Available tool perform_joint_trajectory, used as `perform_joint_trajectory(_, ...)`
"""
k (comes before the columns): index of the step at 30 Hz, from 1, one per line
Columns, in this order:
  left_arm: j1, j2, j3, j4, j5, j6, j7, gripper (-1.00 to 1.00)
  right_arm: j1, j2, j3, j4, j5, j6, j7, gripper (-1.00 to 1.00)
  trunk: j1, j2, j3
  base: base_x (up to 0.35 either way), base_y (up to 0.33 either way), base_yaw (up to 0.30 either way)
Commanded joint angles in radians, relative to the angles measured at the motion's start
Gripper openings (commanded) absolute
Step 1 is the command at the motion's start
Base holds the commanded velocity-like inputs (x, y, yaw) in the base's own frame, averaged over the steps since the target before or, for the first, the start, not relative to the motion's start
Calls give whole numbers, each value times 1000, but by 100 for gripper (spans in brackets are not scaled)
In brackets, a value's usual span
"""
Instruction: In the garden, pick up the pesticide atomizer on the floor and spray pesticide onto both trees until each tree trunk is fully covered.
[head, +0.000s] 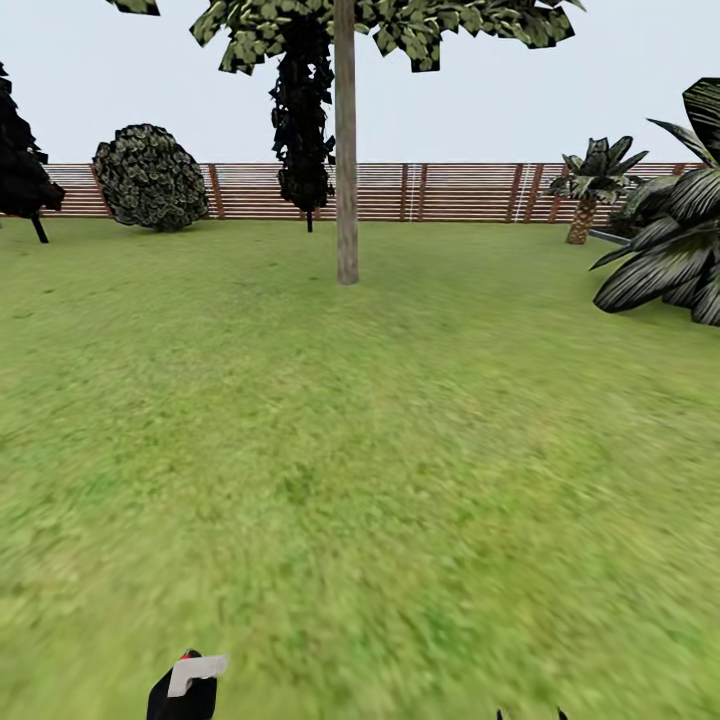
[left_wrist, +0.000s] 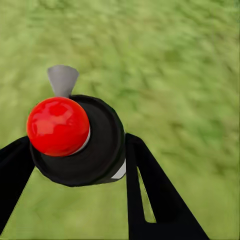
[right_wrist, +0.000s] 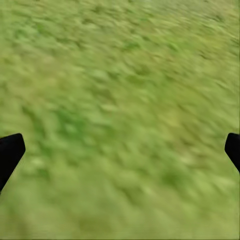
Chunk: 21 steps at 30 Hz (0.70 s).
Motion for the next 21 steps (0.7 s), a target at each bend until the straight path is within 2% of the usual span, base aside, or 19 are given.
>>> perform_joint_trajectory(1,0,0,0,0,0,0,0,-100,0,0,0,0,0,0,0,100,0,0,0,344,0,0)
perform_joint_trajectory(21,0,0,0,0,0,-1,0,-100,0,0,1,0,0,0,0,100,0,0,0,344,0,0)
